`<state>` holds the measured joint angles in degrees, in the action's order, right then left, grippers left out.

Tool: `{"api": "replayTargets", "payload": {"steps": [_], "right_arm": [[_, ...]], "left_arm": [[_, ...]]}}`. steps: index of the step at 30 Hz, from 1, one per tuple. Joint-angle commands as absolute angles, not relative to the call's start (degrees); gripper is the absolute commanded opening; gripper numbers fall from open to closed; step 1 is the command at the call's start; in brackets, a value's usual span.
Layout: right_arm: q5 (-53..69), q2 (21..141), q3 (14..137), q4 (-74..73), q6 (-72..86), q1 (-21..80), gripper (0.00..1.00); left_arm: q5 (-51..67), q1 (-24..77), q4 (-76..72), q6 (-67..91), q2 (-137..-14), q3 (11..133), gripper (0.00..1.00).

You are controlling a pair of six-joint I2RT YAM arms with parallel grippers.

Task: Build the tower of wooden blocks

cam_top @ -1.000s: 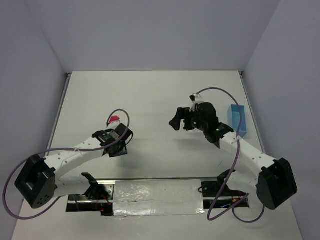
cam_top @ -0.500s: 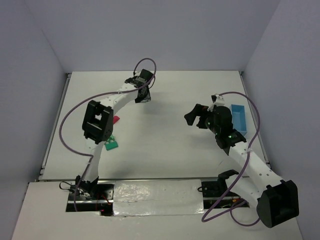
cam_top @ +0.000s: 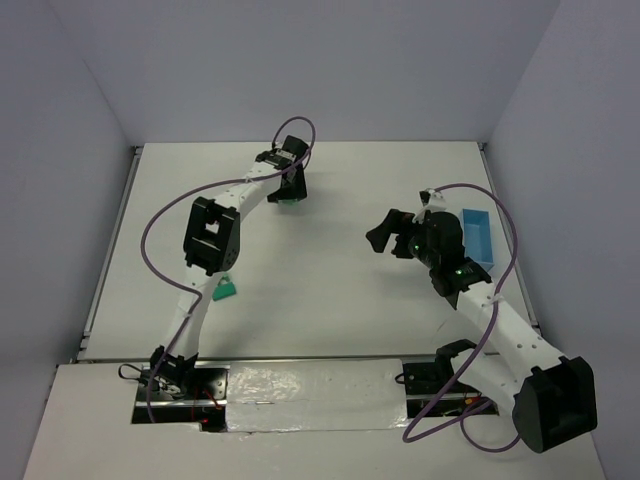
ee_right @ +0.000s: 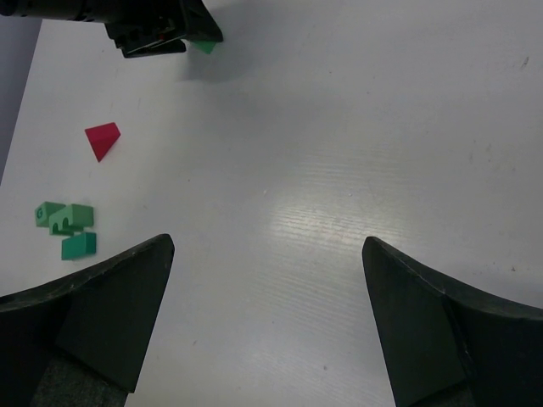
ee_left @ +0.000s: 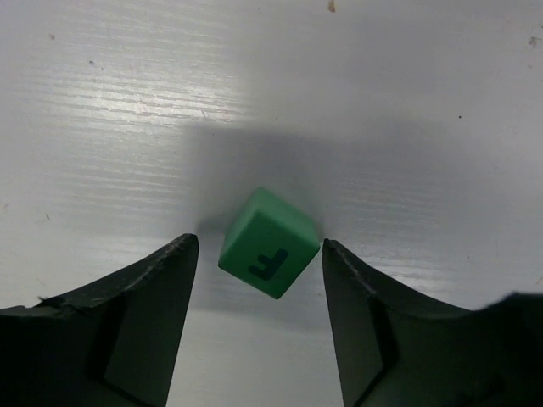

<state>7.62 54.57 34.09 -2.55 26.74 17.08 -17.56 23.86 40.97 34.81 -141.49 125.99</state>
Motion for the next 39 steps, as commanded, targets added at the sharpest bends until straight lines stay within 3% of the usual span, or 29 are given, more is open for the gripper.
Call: {"api": "replayTargets", "payload": {"steps": [1,6,10,14,17,19,20,23,26,31,39], "right_arm": [[9.0,54.8,33.8,-0.2,26.2,16.8,1.0],[10.5,55.4,33.8,-0.3,25.8,16.7,1.0],[10.8,55.2,33.5,-0.2,25.7,16.8,1.0],[11.3,55.5,33.7,-0.2,25.4,16.8,1.0],[11.6,55.5,33.7,-0.2,24.8,16.8,1.0],[12.2,55.5,33.5,1.1,24.9,16.8,1.0],[13.3,55.4,33.2,1.9,24.9,16.8,1.0],[18.2,56.5,32.2,5.2,25.8,16.6,1.0],[19.3,59.3,33.7,3.8,25.6,16.4,1.0],[20.5,59.5,33.4,4.6,25.9,16.6,1.0],[21.7,60.1,33.3,5.0,25.7,16.6,1.0]], "left_arm": [[-16.3,23.1,41.6,35.9,-141.3,126.8,0.74],[-17.1,23.2,41.0,36.2,-137.0,125.2,0.95],[-19.9,23.2,40.8,35.2,-130.1,123.0,0.98],[-21.3,22.5,42.5,34.3,-123.1,121.1,0.98],[-28.7,22.5,47.3,37.3,-116.3,116.0,1.0],[-32.3,20.2,46.4,39.8,-108.0,100.5,0.99],[-31.8,20.2,46.1,41.0,-105.0,100.4,1.0],[-29.4,15.0,42.7,46.0,-89.5,78.0,0.99],[-34.9,11.9,44.6,57.2,-79.1,64.1,1.0],[-30.7,7.1,38.9,56.6,-76.9,53.1,0.97],[-28.7,4.1,35.3,58.7,-84.0,49.3,0.88]]}}
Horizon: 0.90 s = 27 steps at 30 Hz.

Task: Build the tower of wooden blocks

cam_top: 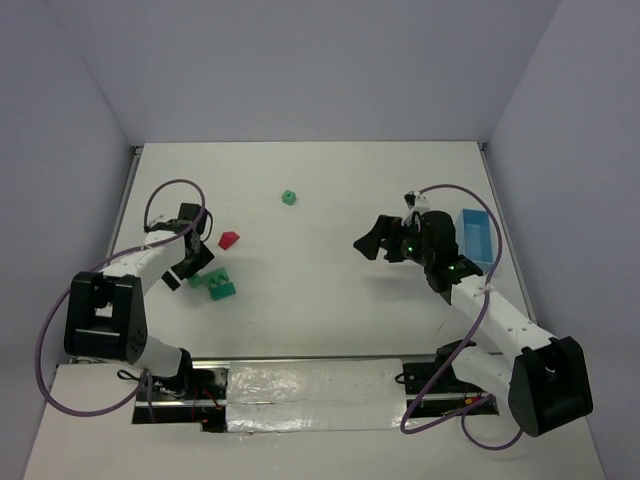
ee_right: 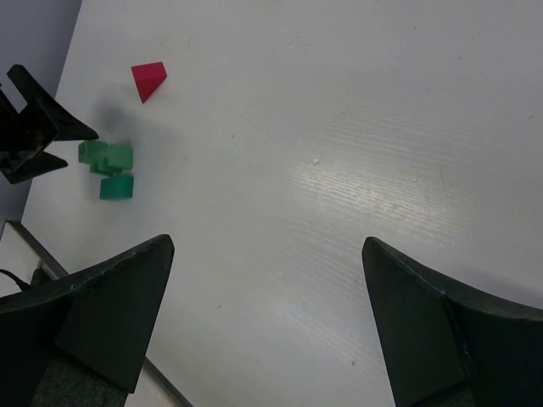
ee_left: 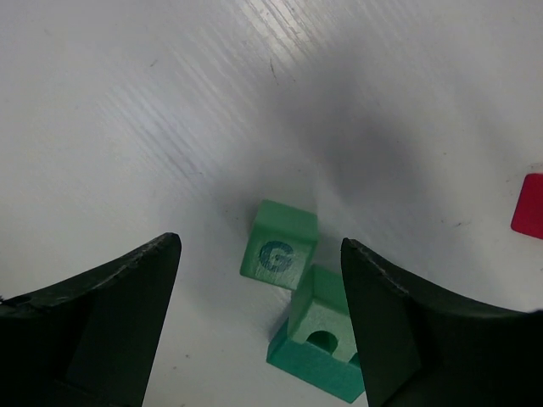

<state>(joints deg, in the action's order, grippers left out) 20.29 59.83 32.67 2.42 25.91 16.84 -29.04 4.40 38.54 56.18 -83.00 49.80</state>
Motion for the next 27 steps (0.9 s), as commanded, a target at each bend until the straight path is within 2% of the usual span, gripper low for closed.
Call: {"api": "replayTargets", "payload": {"steps": [1,6,10,12,13,16,17,22,24,27], "right_arm": [[21.9,60.1,33.4,5.0,25.7,16.4,1.0],[21.9,60.1,33.2,5.2,25.7,16.6,1.0],[21.5,60.2,33.2,5.2,25.6,16.7,1.0],[21.5,60.3,33.2,5.3,25.5,16.6,1.0],[21.5,60.5,33.3,5.3,25.6,16.7,1.0],[21.5,60.7,33.3,5.4,25.6,16.7,1.0],[21.5,60.8,33.3,5.4,25.6,16.8,1.0],[20.7,60.7,33.5,5.0,25.6,16.8,1.0],[20.0,60.8,33.7,4.5,25.7,16.7,1.0],[18.1,60.4,33.8,3.8,26.2,16.6,1.0]], "left_arm": [[-28.1,4.0,33.4,58.4,-84.3,48.9,0.88],[-26.5,3.6,30.1,57.2,-86.1,47.2,0.87],[-26.6,3.4,29.7,57.4,-86.2,46.5,0.75],[-26.5,3.3,29.7,57.1,-85.5,46.1,0.67],[-27.0,3.3,30.0,57.1,-84.4,46.1,0.56],[-28.2,3.3,31.2,56.8,-82.5,46.4,0.44],[-28.6,3.3,32.2,56.5,-81.2,46.6,0.34],[-30.9,3.9,34.3,53.1,-75.2,49.8,0.09],[-30.4,4.7,30.2,49.7,-73.0,51.4,0.05],[-22.5,7.5,17.4,39.7,-70.8,52.6,0.1]]}}
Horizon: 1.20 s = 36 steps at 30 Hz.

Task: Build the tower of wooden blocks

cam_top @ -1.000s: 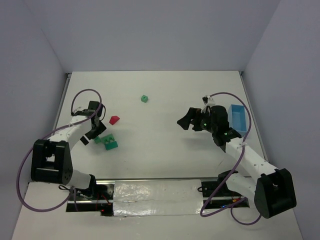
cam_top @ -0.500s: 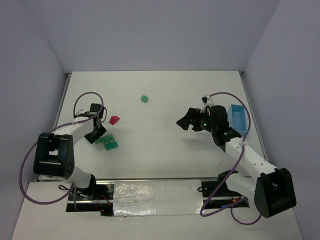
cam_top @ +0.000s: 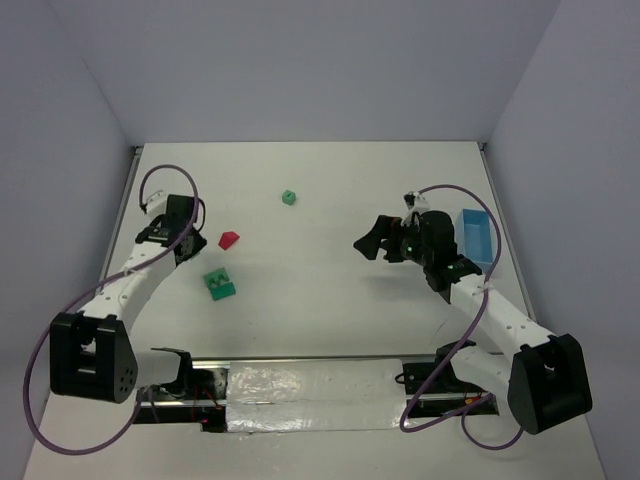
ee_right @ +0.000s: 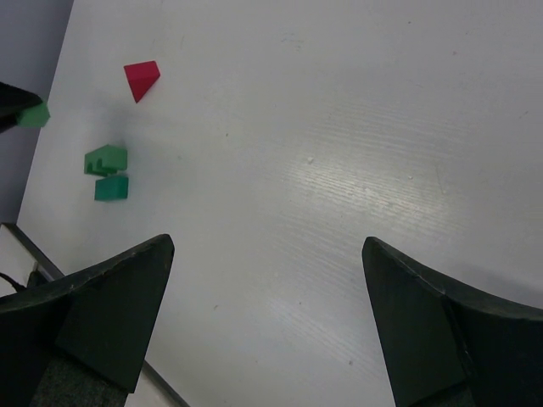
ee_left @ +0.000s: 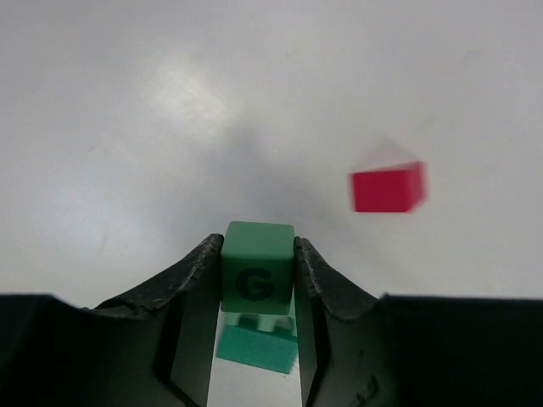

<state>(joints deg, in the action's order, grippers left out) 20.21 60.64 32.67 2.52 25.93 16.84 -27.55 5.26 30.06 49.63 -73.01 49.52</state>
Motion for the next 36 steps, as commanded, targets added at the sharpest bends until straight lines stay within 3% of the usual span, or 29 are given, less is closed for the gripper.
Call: {"api": "replayTargets", "payload": {"steps": [1,4,9,14,26,36], "right_arm": [[17.5,60.2,33.8,3.7,26.4,16.6,1.0],[14.4,58.8,33.2,3.1,26.8,16.2,1.0],[13.2,56.9,32.2,3.4,27.5,15.1,1.0],[14.8,57.3,31.9,3.9,27.9,13.9,1.0],[17.6,58.7,32.0,4.8,27.8,13.8,1.0],[18.8,58.9,32.0,5.2,27.8,13.8,1.0]], "left_arm": [[-19.8,9.5,14.4,35.6,-72.1,54.2,0.15],[-12.8,15.7,12.6,29.3,-81.3,63.7,0.13],[-17.8,27.4,17.6,19.3,-103.4,86.8,0.1],[-15.0,30.4,21.1,16.4,-119.7,104.6,0.1],[-12.4,32.6,25.4,11.4,-135.5,121.2,0.19],[-11.3,31.8,25.8,9.8,-136.0,117.4,0.25]]}}
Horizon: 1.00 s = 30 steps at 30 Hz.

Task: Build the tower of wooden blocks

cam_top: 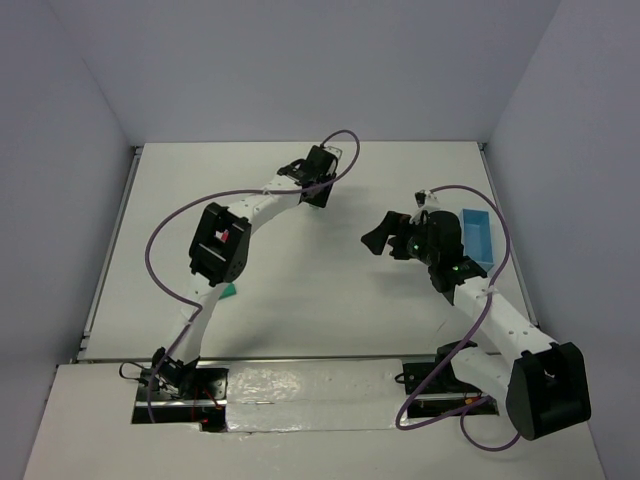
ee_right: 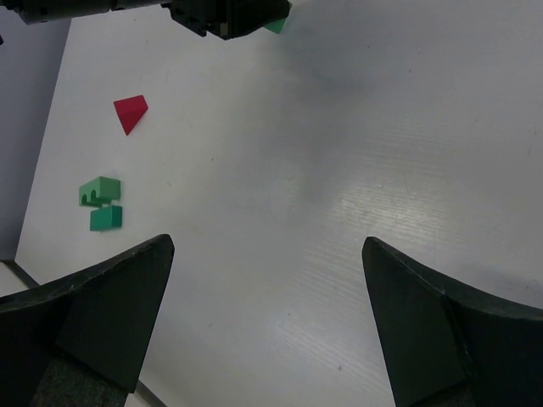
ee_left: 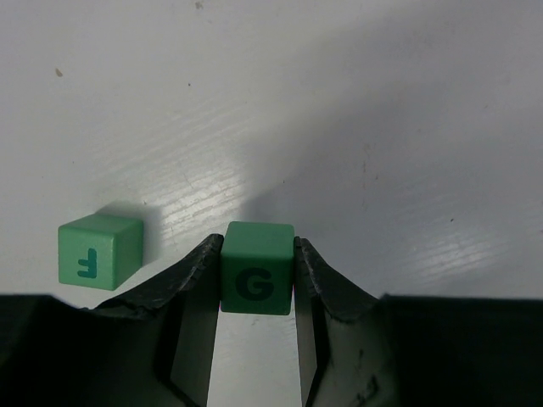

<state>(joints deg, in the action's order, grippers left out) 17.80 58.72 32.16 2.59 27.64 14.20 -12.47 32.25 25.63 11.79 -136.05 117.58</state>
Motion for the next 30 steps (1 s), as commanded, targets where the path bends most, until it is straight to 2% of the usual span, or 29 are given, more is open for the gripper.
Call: {"api": "replayTargets", "payload": {"steps": [1,9,13,23,30], "right_arm": [[18.9,59.0,32.1,5.2,27.7,13.8,1.0],[19.8,59.5,32.0,5.5,27.7,13.8,1.0],[20.1,59.8,32.0,5.8,27.8,13.8,1.0],[20.5,60.3,32.0,6.2,27.7,13.9,1.0],[21.4,61.0,32.1,6.4,27.8,13.8,1.0]], "left_arm": [[-11.1,31.7,26.1,9.4,-136.1,117.5,0.26],[-9.1,30.6,26.0,9.2,-136.8,116.5,0.32],[-8.9,30.4,26.7,8.4,-137.9,117.5,0.39],[-9.6,30.1,29.1,6.4,-139.7,120.2,0.45],[-9.6,30.1,28.9,5.4,-137.9,119.8,0.65]]}}
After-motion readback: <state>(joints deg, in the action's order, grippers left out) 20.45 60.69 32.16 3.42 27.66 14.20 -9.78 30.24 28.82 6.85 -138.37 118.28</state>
